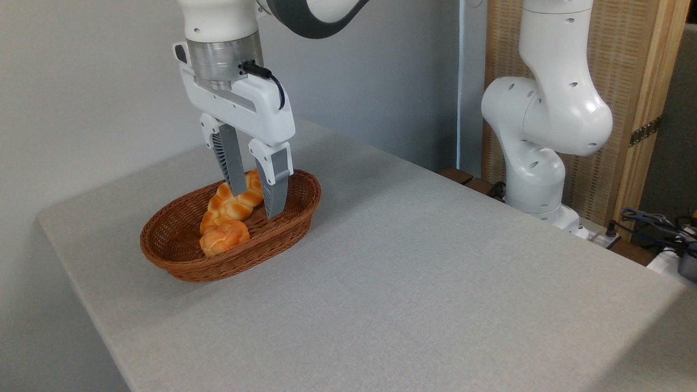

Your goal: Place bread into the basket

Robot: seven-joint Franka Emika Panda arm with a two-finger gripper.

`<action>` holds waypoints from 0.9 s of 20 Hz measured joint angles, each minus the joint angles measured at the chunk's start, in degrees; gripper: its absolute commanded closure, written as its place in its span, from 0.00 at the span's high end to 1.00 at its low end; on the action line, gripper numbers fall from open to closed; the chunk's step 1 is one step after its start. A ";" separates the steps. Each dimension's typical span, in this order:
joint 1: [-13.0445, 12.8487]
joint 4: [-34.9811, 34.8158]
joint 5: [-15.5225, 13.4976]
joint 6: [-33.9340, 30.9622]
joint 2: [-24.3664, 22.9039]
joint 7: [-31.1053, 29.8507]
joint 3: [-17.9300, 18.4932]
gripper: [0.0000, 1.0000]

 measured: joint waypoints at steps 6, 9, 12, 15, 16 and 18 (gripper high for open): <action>-0.01 5.43 0.00 -8.20 -0.23 3.04 2.95 1.00; 0.07 9.11 -0.23 -12.47 -0.16 5.24 5.16 1.00; 0.06 11.04 -0.25 -14.34 0.10 5.41 5.52 1.00; -0.08 11.82 -0.25 -16.02 0.59 5.41 5.49 1.00; -0.10 11.87 -0.25 -16.30 0.70 5.41 5.48 1.00; -0.14 11.93 -0.25 -16.73 0.92 5.41 5.48 1.00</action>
